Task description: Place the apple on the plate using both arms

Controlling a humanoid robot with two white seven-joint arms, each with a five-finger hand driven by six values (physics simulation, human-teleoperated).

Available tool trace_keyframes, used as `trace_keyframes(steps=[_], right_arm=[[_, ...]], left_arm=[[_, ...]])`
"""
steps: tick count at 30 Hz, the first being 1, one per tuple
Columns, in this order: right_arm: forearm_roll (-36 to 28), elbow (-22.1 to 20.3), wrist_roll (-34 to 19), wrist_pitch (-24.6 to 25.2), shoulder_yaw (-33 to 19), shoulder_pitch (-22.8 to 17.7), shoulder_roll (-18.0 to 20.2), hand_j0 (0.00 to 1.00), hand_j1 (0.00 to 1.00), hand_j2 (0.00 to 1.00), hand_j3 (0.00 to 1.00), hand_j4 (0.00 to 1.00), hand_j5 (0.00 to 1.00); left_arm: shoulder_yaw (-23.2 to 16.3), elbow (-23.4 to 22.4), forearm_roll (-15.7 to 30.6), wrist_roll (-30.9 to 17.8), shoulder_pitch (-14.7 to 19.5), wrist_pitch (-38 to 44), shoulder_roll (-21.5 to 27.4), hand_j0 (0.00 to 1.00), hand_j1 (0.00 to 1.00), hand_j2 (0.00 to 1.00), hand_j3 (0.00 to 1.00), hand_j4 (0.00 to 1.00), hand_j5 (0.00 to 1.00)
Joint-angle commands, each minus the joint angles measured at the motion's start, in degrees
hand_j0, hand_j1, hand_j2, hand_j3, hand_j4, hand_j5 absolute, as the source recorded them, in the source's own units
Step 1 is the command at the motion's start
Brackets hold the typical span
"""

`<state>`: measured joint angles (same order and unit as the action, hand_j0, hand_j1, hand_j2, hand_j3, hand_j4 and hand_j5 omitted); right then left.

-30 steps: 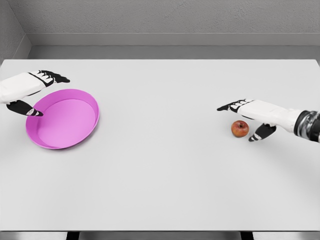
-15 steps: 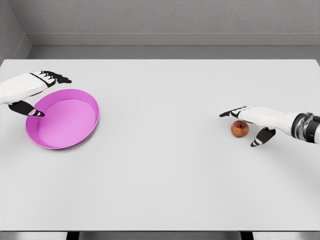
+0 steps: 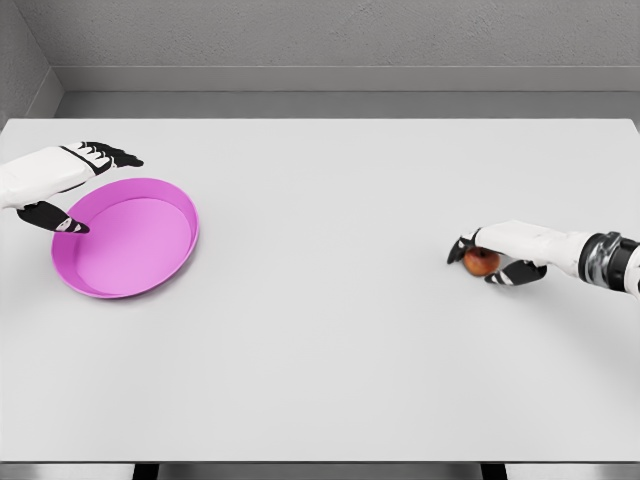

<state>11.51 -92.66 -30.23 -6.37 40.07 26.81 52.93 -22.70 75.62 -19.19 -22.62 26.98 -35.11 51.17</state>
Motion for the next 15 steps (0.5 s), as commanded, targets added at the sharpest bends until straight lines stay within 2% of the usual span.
trace_keyframes(steps=[1, 15], right_arm=[[-0.1, 0.0, 0.0, 0.0, 0.0, 0.0, 0.1, 0.53, 0.53, 0.53, 0.53, 0.53, 0.53], [0.2, -0.3, -0.1, 0.0, -0.3, 0.6, 0.2, 0.48, 0.48, 0.48, 0.48, 0.48, 0.48]], left_arm=[[0.0, 0.1, 0.4, 0.0, 0.0, 0.1, 0.1, 1.0, 1.0, 1.0, 1.0, 1.0, 1.0], [0.2, 0.1, 0.5, 0.0, -0.1, 0.1, 0.3, 1.0, 1.0, 1.0, 1.0, 1.0, 1.0]])
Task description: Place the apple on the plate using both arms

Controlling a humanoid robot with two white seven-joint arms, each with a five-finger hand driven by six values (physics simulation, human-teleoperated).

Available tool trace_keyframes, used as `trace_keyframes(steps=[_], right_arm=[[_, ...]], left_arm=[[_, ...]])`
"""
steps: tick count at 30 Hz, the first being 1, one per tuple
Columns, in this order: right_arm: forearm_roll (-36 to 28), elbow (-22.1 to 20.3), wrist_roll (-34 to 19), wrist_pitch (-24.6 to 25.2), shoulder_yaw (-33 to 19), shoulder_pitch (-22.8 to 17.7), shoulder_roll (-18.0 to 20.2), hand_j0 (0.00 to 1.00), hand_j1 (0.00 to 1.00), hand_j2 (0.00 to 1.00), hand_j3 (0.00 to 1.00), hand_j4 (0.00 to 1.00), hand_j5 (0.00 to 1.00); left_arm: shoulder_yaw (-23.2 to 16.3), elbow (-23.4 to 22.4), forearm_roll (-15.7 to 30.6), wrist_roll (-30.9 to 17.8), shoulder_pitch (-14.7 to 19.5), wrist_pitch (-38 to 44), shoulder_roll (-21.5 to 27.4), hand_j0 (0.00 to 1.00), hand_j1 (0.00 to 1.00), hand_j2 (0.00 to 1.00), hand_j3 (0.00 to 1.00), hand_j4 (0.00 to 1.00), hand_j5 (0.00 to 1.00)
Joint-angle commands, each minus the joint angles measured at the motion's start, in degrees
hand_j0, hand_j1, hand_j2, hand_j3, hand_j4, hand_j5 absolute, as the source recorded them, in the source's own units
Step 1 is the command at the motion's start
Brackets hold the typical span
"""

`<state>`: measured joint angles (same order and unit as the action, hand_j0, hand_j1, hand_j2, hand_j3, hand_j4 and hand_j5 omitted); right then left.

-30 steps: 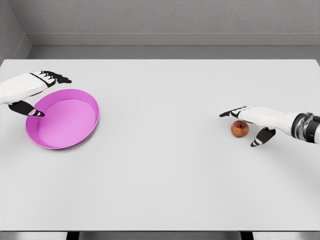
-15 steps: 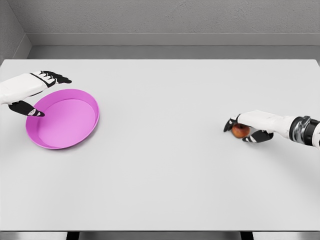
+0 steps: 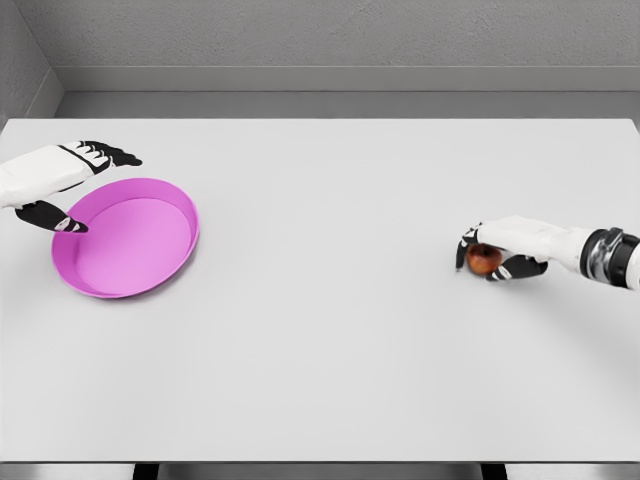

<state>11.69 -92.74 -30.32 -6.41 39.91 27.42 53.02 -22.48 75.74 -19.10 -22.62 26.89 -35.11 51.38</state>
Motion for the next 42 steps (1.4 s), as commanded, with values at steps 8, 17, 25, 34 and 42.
trace_keyframes(steps=[8, 17, 25, 34, 42], right_arm=[[0.1, -1.0, -0.1, -0.2, -0.3, 1.1, 0.1, 0.44, 0.44, 0.44, 0.44, 0.44, 0.44], [0.1, -5.3, -0.1, -0.7, -0.4, 1.6, -1.5, 0.43, 0.43, 0.43, 0.43, 0.43, 0.43], [0.0, -7.7, 0.0, -1.9, -0.4, 2.5, -5.7, 0.43, 0.43, 0.43, 0.43, 0.43, 0.43], [0.1, -7.7, -0.1, -2.2, -0.5, 4.4, -9.8, 0.43, 0.43, 0.43, 0.43, 0.43, 0.43], [-0.6, -7.4, 0.2, -7.0, -11.6, 0.1, -0.9, 0.64, 0.64, 0.64, 0.64, 0.64, 0.64]], left_arm=[[0.1, -0.1, 0.4, 0.0, 0.0, 0.1, 0.2, 1.0, 1.0, 1.0, 1.0, 1.0, 1.0], [0.1, -0.1, 0.4, 0.0, 0.0, 0.1, 0.1, 1.0, 1.0, 1.0, 1.0, 1.0, 1.0], [0.1, -0.2, 0.4, 0.0, 0.0, 0.1, 0.2, 1.0, 1.0, 1.0, 1.0, 1.0, 1.0], [0.1, -0.2, 0.4, 0.0, 0.0, 0.1, 0.3, 1.0, 1.0, 1.0, 1.0, 1.0, 1.0], [0.3, -0.3, 0.4, 0.0, 0.2, 0.1, 0.4, 1.0, 1.0, 1.0, 1.0, 1.0, 1.0]])
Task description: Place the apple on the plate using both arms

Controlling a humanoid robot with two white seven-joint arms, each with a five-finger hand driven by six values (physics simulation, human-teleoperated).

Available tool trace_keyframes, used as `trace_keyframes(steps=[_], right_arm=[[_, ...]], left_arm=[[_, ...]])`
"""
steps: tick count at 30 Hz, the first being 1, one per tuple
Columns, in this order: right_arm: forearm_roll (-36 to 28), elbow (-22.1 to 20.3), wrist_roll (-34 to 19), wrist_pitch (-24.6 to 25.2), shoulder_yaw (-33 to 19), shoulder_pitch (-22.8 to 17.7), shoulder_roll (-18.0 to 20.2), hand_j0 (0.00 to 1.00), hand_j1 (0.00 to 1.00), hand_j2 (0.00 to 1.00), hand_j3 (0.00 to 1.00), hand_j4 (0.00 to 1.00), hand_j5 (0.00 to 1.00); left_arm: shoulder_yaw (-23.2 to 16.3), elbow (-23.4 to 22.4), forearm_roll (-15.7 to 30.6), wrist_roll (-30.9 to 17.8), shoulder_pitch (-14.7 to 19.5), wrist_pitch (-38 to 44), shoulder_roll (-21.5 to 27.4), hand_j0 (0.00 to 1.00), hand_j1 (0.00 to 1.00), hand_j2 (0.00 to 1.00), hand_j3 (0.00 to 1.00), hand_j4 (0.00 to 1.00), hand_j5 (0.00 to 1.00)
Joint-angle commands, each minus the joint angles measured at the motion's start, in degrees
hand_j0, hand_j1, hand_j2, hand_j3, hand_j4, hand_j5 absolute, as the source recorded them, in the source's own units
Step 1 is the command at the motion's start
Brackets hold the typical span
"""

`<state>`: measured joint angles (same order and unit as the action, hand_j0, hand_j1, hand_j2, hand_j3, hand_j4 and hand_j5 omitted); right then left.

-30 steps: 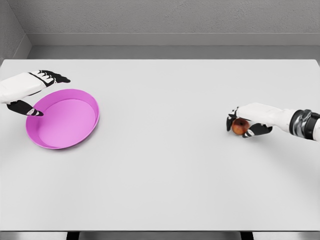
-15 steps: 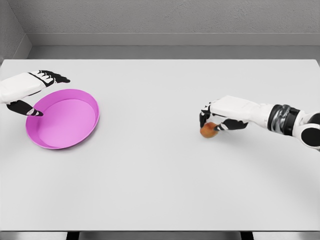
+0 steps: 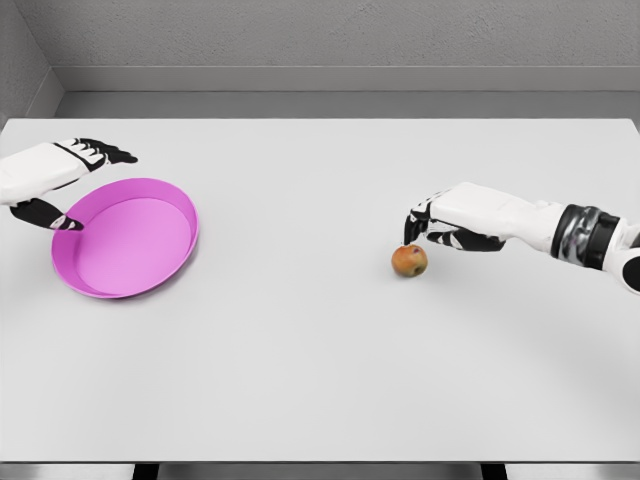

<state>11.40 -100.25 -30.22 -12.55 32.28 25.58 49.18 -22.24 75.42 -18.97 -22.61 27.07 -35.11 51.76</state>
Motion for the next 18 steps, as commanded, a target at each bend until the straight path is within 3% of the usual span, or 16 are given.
trace_keyframes(steps=[1, 4, 6, 11, 12, 18], right_arm=[[-0.3, 0.3, 0.2, -0.9, -7.0, -0.6, 4.3, 0.69, 0.69, 0.69, 0.69, 0.69, 0.69], [-0.3, 0.9, 0.2, -0.8, -13.7, -4.5, 6.2, 0.99, 0.99, 0.99, 0.99, 0.99, 0.99], [-0.4, 2.3, 0.2, -1.0, -15.2, -5.0, 7.3, 1.0, 1.0, 1.0, 1.0, 1.0, 1.0], [-0.5, 3.0, 0.2, -1.1, -17.6, -5.7, 8.7, 1.0, 1.0, 1.0, 1.0, 1.0, 1.0], [-0.4, 3.2, 0.2, -1.1, -17.7, -5.6, 8.7, 1.0, 1.0, 1.0, 1.0, 1.0, 1.0], [-0.3, 5.2, 0.2, -1.0, -17.0, -2.8, 5.0, 1.0, 1.0, 1.0, 1.0, 1.0, 1.0]], left_arm=[[0.2, 0.0, 0.2, 0.0, 0.0, 0.1, 0.1, 1.0, 1.0, 1.0, 1.0, 1.0, 1.0], [-0.5, 0.6, -0.9, 0.0, 2.4, 0.1, -0.7, 1.0, 1.0, 1.0, 1.0, 1.0, 1.0], [-3.5, 3.9, -6.4, 0.0, 8.4, 0.1, -4.9, 1.0, 1.0, 1.0, 1.0, 1.0, 1.0], [-23.6, 8.8, -12.0, -1.6, 22.8, 0.1, -16.2, 1.0, 1.0, 1.0, 1.0, 1.0, 1.0], [-27.2, 8.9, -12.8, -1.6, 24.6, 0.1, -18.5, 1.0, 1.0, 1.0, 1.0, 1.0, 1.0], [-40.2, 9.3, -14.3, -1.6, 31.2, 0.1, -27.7, 1.0, 1.0, 1.0, 1.0, 1.0, 1.0]])
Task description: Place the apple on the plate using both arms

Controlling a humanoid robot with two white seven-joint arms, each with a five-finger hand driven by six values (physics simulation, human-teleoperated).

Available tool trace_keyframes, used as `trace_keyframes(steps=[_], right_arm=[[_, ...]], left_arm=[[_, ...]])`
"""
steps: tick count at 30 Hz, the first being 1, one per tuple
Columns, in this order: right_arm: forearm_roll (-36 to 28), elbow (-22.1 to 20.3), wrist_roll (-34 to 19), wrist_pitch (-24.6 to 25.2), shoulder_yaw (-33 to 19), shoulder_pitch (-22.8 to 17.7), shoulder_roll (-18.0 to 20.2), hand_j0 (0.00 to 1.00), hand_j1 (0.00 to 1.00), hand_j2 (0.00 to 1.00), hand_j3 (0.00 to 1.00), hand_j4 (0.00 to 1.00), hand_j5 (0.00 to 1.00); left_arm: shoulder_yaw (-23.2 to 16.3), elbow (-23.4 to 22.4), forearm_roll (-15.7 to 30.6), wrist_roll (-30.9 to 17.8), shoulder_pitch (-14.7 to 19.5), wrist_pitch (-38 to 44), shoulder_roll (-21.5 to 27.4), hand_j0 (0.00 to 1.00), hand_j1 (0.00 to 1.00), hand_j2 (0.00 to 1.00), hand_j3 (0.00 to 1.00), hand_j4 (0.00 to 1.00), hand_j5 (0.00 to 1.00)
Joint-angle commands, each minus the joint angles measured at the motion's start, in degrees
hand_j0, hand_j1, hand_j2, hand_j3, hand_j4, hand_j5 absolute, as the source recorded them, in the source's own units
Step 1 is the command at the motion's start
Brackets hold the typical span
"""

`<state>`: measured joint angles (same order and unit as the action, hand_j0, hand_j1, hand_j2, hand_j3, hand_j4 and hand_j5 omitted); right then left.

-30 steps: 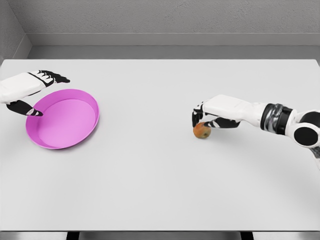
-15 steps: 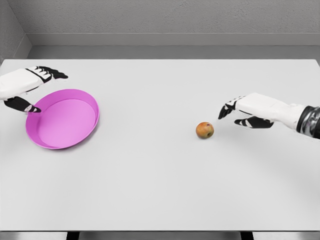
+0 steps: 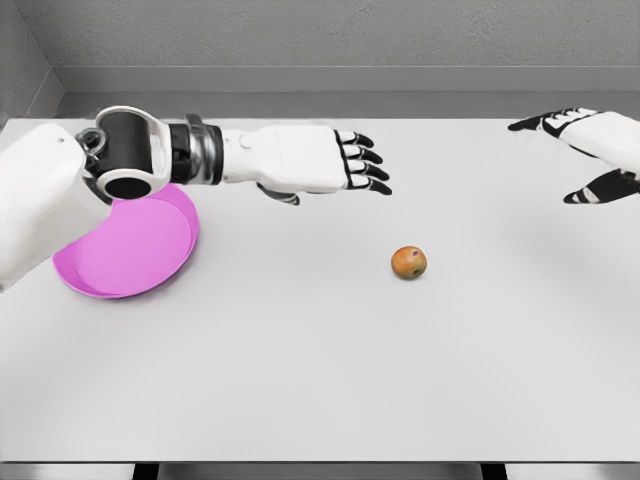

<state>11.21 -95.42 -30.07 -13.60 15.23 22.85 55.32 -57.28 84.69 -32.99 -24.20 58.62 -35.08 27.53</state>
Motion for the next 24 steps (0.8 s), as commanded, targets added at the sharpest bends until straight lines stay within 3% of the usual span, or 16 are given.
trace_keyframes(steps=[1, 5, 9, 24], right_arm=[[-0.1, 0.3, 0.0, 0.1, 0.1, 0.0, -1.1, 1.0, 1.0, 1.0, 1.0, 1.0, 1.0], [-0.2, 0.4, 0.1, 0.6, 0.0, 0.3, -1.0, 1.0, 1.0, 1.0, 1.0, 1.0, 1.0], [-0.1, -0.6, 0.0, 0.8, 0.0, 0.3, -1.1, 1.0, 1.0, 1.0, 1.0, 1.0, 1.0], [-0.1, -0.6, -0.1, 0.8, 0.0, -0.4, -0.5, 1.0, 1.0, 1.0, 1.0, 1.0, 1.0]], left_arm=[[-5.8, -0.8, -0.1, 0.0, 0.0, 0.1, -4.4, 1.0, 1.0, 1.0, 1.0, 1.0, 1.0], [-10.5, -10.6, 1.7, 0.0, 2.2, 0.1, -11.1, 1.0, 1.0, 1.0, 1.0, 1.0, 1.0], [-11.4, -14.7, 3.0, 0.1, 2.4, 0.1, -13.3, 1.0, 1.0, 1.0, 1.0, 1.0, 1.0], [-12.9, -24.4, 3.7, 0.1, 2.8, 0.1, -18.7, 1.0, 1.0, 1.0, 1.0, 1.0, 1.0]])
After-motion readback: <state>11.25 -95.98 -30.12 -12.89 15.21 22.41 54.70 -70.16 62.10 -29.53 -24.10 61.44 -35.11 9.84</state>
